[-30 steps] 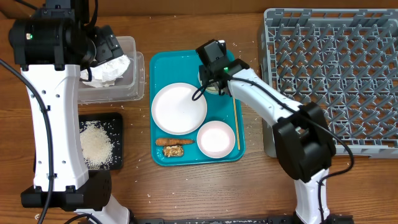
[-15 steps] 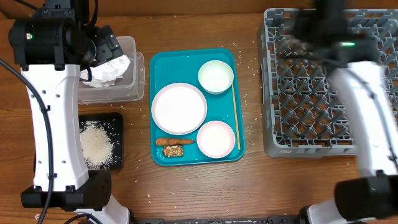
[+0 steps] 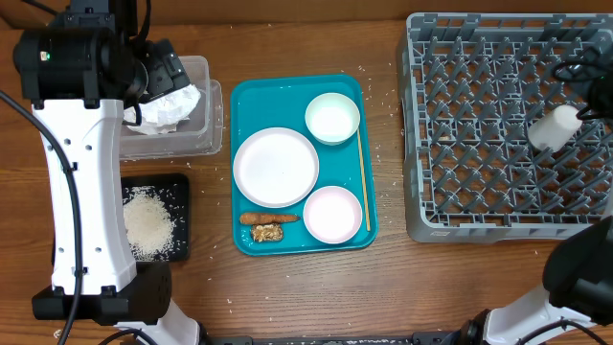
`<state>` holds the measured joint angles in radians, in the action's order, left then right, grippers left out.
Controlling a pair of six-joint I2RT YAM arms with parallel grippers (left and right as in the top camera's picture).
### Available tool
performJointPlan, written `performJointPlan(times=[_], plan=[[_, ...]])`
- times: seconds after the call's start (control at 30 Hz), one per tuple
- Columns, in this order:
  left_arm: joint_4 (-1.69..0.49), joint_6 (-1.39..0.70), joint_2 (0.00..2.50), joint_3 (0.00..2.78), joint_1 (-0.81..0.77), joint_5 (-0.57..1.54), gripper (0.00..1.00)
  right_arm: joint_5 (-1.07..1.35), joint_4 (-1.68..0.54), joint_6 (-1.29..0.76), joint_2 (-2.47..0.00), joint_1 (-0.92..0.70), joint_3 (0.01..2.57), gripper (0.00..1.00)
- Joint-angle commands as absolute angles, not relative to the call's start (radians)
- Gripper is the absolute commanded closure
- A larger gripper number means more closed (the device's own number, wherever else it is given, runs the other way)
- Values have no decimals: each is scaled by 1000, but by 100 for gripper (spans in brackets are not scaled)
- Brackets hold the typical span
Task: Sort waste into correct bins and load items into the dishwasher
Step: 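Lift the white cup with the right gripper and carry it to the rack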
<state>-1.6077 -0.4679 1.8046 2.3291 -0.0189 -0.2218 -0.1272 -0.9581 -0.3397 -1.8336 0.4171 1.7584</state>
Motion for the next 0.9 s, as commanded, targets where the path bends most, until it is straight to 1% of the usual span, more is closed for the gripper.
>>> performJointPlan(times=[0.0,0.17,0.33,0.43,0.53,0.63,0.73,0.87], plan=[[-1608,-468,1812,2325,-21,-236,0,-104,-959,-341,-1835,414,1755,0],[-1608,-468,1812,2325,-21,-236,0,2,-1000,-341,-1809,408,1761,0],[-1608,-468,1812,2325,-21,-236,0,313,-1061,-353,-1738,379,1763,0],[-1608,-468,1812,2325,-21,-236,0,500,-1092,-423,-1694,315,1763,0],[-1608,-468,1812,2325,-21,-236,0,533,-1116,-534,-1669,208,1763,0],[-1608,-468,1812,2325,-21,-236,0,532,-1105,-632,-1673,45,1757,0],[-1608,-468,1812,2325,-21,-236,0,508,-1046,-648,-1695,-111,1751,0],[-1608,-468,1812,2325,-21,-236,0,363,-986,-648,-1740,-311,1751,0]])
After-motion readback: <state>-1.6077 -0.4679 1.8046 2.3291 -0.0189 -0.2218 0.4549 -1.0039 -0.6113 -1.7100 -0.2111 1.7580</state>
